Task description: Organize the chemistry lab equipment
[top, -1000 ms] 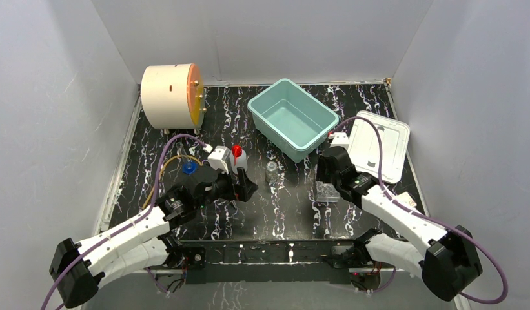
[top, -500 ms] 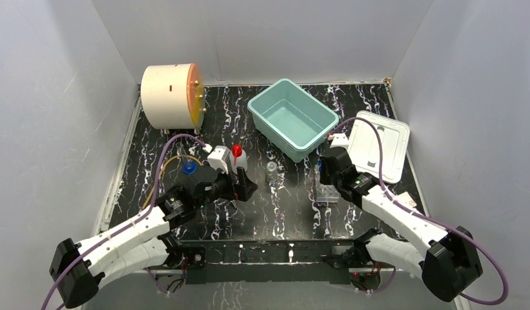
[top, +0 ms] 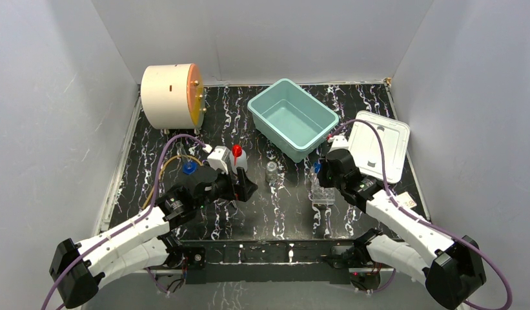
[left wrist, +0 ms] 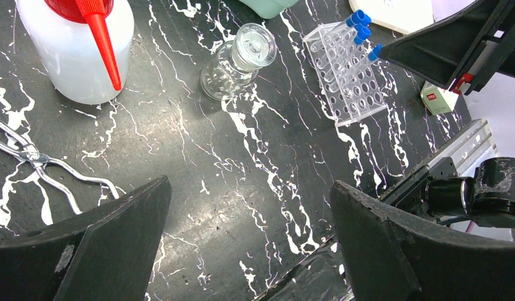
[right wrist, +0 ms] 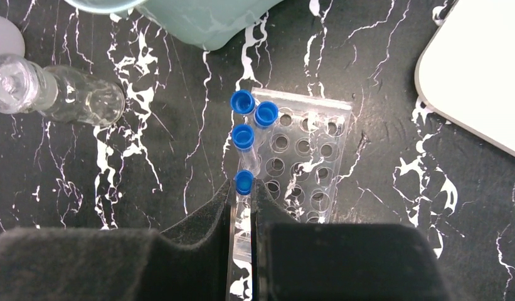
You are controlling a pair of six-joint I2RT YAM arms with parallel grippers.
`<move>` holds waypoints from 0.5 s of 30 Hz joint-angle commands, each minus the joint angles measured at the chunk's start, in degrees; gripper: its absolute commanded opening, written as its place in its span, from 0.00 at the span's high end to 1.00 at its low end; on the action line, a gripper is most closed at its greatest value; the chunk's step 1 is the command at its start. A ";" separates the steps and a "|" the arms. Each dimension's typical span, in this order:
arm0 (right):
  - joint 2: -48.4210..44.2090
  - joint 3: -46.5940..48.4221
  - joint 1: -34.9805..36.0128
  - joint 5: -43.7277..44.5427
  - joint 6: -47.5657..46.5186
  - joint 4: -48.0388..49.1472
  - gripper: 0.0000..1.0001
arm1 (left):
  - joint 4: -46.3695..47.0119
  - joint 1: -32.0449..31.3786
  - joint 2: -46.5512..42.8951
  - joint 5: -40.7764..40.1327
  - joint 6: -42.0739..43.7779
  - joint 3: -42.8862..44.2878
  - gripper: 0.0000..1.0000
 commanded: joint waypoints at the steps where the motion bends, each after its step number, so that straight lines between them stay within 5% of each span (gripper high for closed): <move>1: -0.99 -1.29 0.23 -3.10 -0.38 0.08 0.86 | 0.44 0.34 -1.27 0.27 0.58 -0.66 0.02; 15: -3.42 -3.76 0.30 -6.77 -1.71 0.52 0.82 | 0.66 0.29 -1.18 0.61 0.28 -0.66 0.02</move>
